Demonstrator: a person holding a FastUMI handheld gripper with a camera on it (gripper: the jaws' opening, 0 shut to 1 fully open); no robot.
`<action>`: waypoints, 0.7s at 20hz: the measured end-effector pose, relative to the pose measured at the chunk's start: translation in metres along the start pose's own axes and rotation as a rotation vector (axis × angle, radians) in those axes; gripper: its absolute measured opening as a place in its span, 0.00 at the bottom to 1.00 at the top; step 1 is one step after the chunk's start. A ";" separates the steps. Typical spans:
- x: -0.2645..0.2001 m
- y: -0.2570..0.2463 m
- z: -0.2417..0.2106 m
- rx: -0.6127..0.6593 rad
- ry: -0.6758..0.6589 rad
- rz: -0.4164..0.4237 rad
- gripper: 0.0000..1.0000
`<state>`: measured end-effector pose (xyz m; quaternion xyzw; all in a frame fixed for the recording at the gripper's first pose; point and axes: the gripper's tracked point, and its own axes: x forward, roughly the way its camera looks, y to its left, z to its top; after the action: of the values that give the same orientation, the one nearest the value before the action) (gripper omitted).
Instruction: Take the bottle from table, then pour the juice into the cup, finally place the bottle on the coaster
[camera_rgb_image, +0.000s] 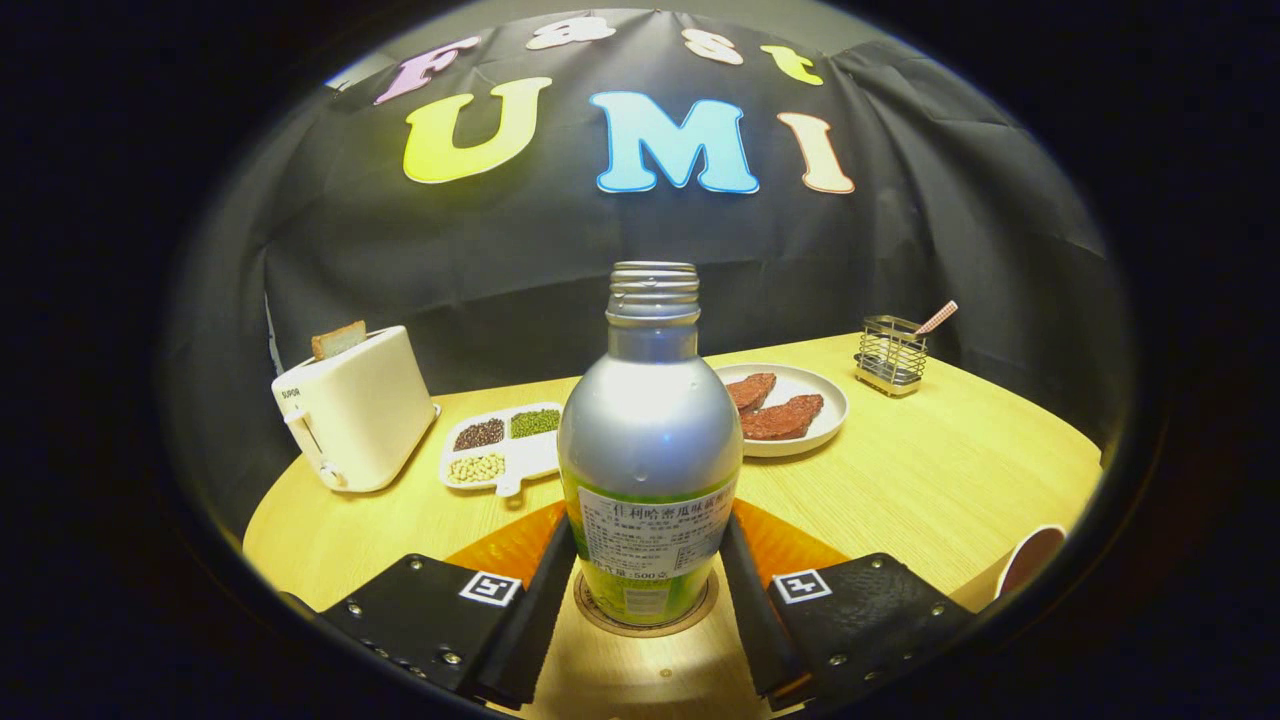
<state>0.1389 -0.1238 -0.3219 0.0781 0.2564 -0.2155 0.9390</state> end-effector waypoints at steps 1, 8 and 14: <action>0.000 0.000 0.001 -0.014 -0.009 -0.004 0.78; -0.005 0.009 -0.005 -0.040 0.008 0.031 0.99; -0.036 0.012 0.013 -0.056 -0.009 0.096 0.99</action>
<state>0.1225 -0.1031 -0.2922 0.0628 0.2543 -0.1631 0.9512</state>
